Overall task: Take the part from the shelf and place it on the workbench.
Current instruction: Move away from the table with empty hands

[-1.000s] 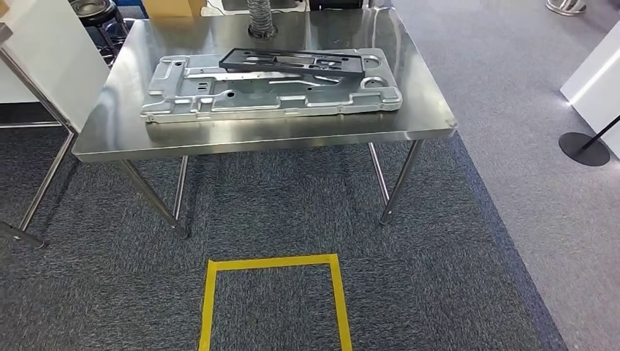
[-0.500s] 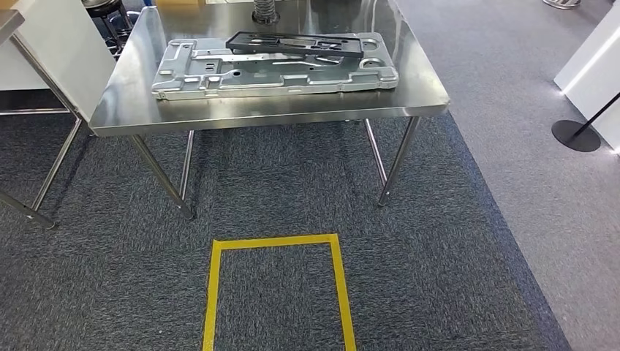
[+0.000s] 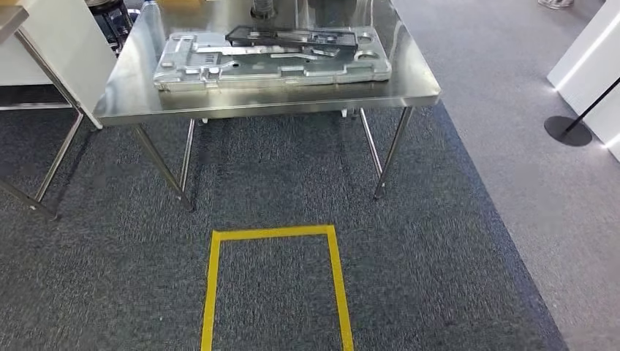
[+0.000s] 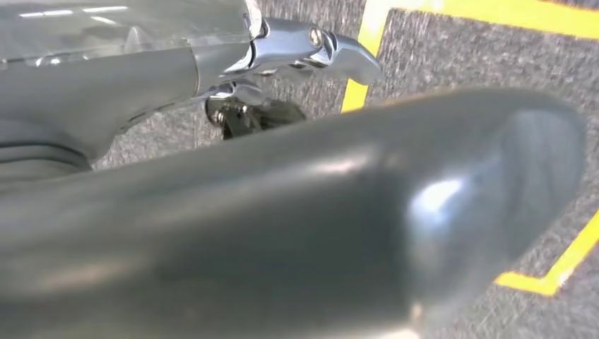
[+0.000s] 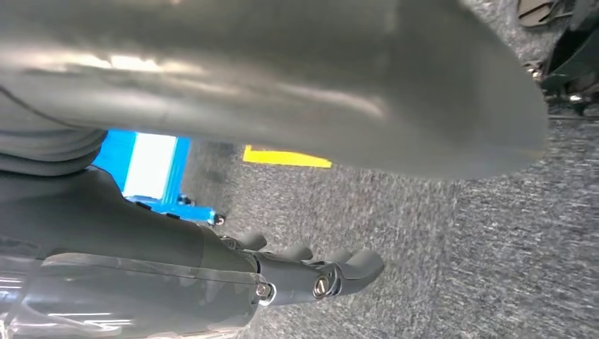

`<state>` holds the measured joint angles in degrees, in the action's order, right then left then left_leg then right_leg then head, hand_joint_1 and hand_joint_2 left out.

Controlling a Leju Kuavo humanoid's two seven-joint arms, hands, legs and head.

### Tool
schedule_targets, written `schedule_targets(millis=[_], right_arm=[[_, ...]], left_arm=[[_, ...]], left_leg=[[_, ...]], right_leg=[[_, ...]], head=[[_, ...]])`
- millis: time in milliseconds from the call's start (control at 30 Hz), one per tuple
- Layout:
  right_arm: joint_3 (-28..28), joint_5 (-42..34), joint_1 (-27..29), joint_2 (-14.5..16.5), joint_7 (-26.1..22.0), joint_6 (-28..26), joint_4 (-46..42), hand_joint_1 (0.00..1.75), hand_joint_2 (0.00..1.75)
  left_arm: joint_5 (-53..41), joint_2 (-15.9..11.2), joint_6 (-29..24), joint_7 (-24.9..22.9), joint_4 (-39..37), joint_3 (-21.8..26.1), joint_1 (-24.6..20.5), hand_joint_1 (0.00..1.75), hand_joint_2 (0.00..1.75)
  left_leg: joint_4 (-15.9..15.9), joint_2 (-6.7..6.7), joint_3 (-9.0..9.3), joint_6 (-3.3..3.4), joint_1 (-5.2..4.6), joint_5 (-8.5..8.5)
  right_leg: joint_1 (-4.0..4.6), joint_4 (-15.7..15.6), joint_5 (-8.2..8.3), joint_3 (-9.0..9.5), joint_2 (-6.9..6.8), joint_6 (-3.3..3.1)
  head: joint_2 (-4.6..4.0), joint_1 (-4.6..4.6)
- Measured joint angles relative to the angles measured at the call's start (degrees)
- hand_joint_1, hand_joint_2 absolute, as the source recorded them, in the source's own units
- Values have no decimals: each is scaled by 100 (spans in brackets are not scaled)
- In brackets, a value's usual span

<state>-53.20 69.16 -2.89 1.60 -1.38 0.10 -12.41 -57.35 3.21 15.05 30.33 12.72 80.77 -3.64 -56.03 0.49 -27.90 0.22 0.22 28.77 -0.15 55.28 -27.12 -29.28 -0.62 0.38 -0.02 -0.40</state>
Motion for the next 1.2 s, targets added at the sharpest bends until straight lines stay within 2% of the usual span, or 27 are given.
schedule_targets(millis=[67, 100, 133, 200, 233, 267, 300, 333, 367, 433, 467, 500, 633, 767, 867, 1000, 1200], right_arm=[[-15, 0, -2, -4, 0, -1, 0, 0, 0], [-19, -1, -1, -7, 0, -1, 1, 0, 44], [-22, -5, 1, -9, 0, 1, 2, 0, 87], [-37, -36, 6, -10, 2, 8, 6, 0, 175], [-52, -66, 8, -11, 10, 21, 8, 0, 131], [-76, -110, 11, -11, 28, 43, 9, 0, 131], [-106, -164, 14, -11, 58, 68, 10, 0, 131], [-144, -221, 15, -11, 99, 92, 10, 0, 131], [-187, -276, 15, -11, 145, 106, 11, 0, 175], [-269, -342, 5, -12, 233, 112, 11, 0, 175], [-304, -358, 1, -13, 259, 111, 11, 0, 175], [-332, -367, -3, -13, 279, 110, 11, 0, 175], [-415, -380, 2, -13, 342, 98, 13, 0, 0], [-488, -410, -13, -13, 218, 136, 14, 0, 175], [-464, -543, -8, -13, 227, 187, 13, 0, 175], [-245, -920, 28, -13, 249, 199, 7, 0, 0], [213, -1544, 109, -21, 249, 187, -39, 0, 0]], left_arm=[[1, 3, -1, -2, 0, 1, 1, 0, 0], [1, 5, -2, -3, 0, 1, -1, 0, 0], [1, 8, -2, -4, 0, 1, -2, 0, 0], [1, 9, -2, -15, 0, 1, -1, 0, 0], [2, 9, -5, -31, 0, 1, 1, 0, 0], [2, 9, -10, -58, 0, 1, 3, 0, 0], [2, 9, -23, -95, 0, 1, 4, 0, 0], [4, 9, -44, -139, 0, 1, 4, 0, 0], [11, 9, -69, -189, 0, 1, 2, 0, 0], [30, 10, -111, -263, -1, 2, -4, 0, 87], [40, 10, -121, -287, -1, 3, -7, 0, 131], [46, 8, -123, -302, -1, 5, -10, 0, 175], [50, -4, -159, -355, 0, 8, -18, 0, 175], [-26, -1, -411, -491, 0, 5, -22, 0, 175], [30, -4, -536, -690, 0, -109, 0, 0, 175], [343, -14, -598, -883, 1, -509, 57, 0, 0], [907, -39, -692, -1113, 36, -1192, 153, 0, 0]], left_leg=[[39, 3, -36, 72, 15, -25], [55, 5, -54, 112, 26, -54], [70, 8, -73, 152, 36, -82], [68, 14, -127, 198, 22, -117], [62, 16, -150, 206, 10, -128], [55, 16, -166, 208, 0, -134], [46, 14, -174, 208, -8, -138], [38, 11, -172, 206, -15, -138], [29, 8, -167, 201, -21, -135], [8, 8, -173, 168, -45, -130], [-3, 9, -187, 146, -55, -130], [-16, 11, -203, 138, -69, -126], [-23, 10, -219, 123, -63, -139], [-3, 9, -219, 77, -53, -160], [0, 9, -219, 62, -51, -168], [0, 9, -223, 54, -51, -174], [-3, 9, -225, 55, -51, -174]], right_leg=[[5, 28, -8, -25, 5, 68], [1, 129, -87, -75, 12, 97], [-5, 352, -240, -178, 20, 122], [-28, 1130, -672, -531, 31, 158], [-35, 1516, -829, -704, 33, 169], [-40, 1737, -875, -796, 33, 174], [-44, 1732, -804, -778, 33, 170], [-46, 1467, -625, -640, 33, 155], [-45, 1036, -397, -422, 33, 128], [-20, 274, -114, -61, 31, 69], [-7, 85, -66, 13, 31, 49], [-3, 28, -70, 20, 31, 47], [6, 17, -47, -3, 36, 40], [17, 29, -45, -12, 35, 5], [19, 39, -44, -18, 34, -3], [18, 46, -42, -25, 33, -6], [12, 47, -39, -25, 33, -1]], head=[[0, -5], [0, 12], [0, 25], [0, 53], [0, 53], [0, 53], [0, 54], [0, 54], [0, 55], [0, 51], [0, 50], [0, 46], [0, 42], [0, 42], [0, 42], [0, 42], [0, 43]])
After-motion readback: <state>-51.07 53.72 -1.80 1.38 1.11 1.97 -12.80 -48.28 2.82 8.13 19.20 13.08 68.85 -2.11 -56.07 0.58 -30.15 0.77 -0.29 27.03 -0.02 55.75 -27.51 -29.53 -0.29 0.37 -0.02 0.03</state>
